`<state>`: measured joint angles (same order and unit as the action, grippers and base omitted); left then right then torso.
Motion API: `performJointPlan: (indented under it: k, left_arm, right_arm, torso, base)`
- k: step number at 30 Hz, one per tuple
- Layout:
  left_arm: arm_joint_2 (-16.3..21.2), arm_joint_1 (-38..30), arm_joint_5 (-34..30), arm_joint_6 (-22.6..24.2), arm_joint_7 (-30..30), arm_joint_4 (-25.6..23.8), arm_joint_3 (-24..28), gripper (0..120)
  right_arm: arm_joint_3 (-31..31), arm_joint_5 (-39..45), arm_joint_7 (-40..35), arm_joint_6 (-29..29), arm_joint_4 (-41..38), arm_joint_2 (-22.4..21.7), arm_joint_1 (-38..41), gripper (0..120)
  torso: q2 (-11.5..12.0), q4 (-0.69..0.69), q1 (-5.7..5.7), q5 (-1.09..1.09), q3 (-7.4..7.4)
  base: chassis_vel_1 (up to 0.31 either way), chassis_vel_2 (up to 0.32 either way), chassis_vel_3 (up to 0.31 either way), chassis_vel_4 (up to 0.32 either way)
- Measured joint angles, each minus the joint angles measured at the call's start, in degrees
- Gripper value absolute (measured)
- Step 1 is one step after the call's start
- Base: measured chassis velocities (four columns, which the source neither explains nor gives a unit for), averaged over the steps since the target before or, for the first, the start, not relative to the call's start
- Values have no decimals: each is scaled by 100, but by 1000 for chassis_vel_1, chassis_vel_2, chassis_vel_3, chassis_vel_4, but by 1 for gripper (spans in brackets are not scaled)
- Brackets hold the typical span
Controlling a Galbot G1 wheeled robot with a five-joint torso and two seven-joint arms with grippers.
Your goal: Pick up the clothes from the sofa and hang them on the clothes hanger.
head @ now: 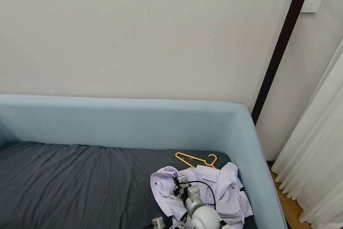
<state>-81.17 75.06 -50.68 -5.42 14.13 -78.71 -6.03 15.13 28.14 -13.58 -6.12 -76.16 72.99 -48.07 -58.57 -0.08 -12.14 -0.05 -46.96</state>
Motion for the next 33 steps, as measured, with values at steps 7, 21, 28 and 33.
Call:
performJointPlan:
  k: [7,21,28,33]
  left_arm:
    - [23,-25,-54,-33,-23,22,-62,67]
    - [7,-73,-94,-74,-60,141,-242,16]
    - [-24,-35,-71,-104,-61,179,-325,0]
    - [38,85,69,-214,-69,53,-408,0]
  right_arm:
    - [-8,-9,1,8,-1,-12,-11,0]
    - [-6,-24,15,16,-1,-41,-43,0]
    - [-30,-55,25,34,-10,-67,-69,0]
    - [-81,-74,27,94,-49,-96,-105,0]
  torso:
    - [0,0,0,0,0]
    - [0,0,0,0,0]
    - [0,0,0,0,0]
    - [0,0,0,0,0]
  base:
    - [0,0,0,0]
    - [0,0,0,0]
    - [0,0,0,0]
    - [0,0,0,0]
